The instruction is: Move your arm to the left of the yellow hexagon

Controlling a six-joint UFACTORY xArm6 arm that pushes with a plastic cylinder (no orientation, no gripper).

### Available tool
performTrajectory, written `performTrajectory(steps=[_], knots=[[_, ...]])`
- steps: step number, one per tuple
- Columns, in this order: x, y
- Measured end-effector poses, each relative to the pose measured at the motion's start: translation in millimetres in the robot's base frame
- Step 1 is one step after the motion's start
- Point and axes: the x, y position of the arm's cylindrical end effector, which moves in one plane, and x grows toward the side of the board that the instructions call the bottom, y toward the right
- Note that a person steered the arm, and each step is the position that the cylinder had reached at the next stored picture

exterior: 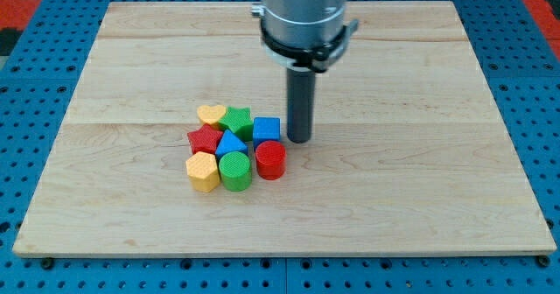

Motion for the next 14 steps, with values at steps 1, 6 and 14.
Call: performTrajectory(steps=[1,6,14], knots=[[31.6,50.2],[146.4,15.8],[57.7,-169.9]])
